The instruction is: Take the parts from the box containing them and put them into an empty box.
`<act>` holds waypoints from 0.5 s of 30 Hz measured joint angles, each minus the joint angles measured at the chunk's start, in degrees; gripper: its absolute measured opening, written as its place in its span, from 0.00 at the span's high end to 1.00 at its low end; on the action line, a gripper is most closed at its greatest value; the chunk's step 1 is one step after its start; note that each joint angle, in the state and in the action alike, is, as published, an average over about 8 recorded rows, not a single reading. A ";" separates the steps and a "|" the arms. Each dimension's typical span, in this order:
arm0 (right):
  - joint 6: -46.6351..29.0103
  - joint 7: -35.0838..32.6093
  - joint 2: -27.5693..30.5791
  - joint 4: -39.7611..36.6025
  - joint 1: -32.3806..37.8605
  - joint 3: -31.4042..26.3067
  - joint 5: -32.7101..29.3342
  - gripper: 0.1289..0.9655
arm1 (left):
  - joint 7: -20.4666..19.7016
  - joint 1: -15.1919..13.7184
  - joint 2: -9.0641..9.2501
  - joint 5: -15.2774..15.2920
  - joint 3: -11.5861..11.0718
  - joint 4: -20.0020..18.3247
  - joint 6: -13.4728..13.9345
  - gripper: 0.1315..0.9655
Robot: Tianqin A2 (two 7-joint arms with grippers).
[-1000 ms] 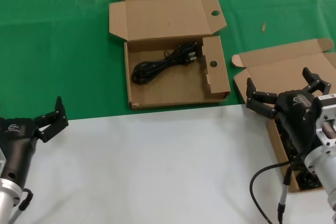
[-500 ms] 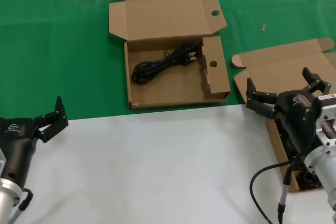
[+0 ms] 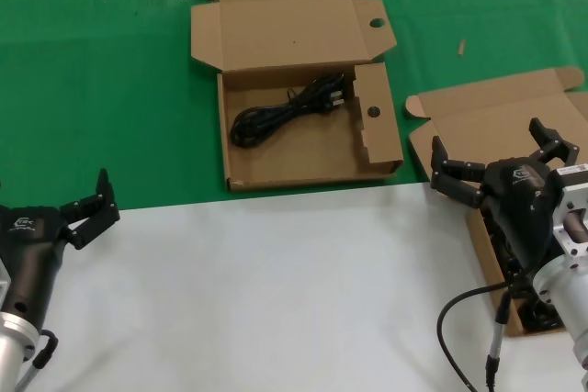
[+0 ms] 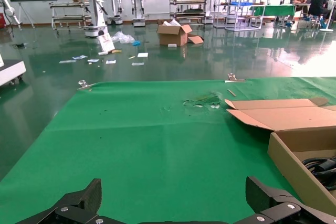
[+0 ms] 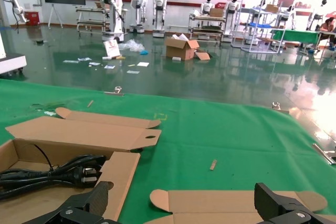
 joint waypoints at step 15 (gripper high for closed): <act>0.00 0.00 0.00 0.00 0.00 0.00 0.00 0.00 | 0.00 0.00 0.00 0.00 0.00 0.00 0.00 0.00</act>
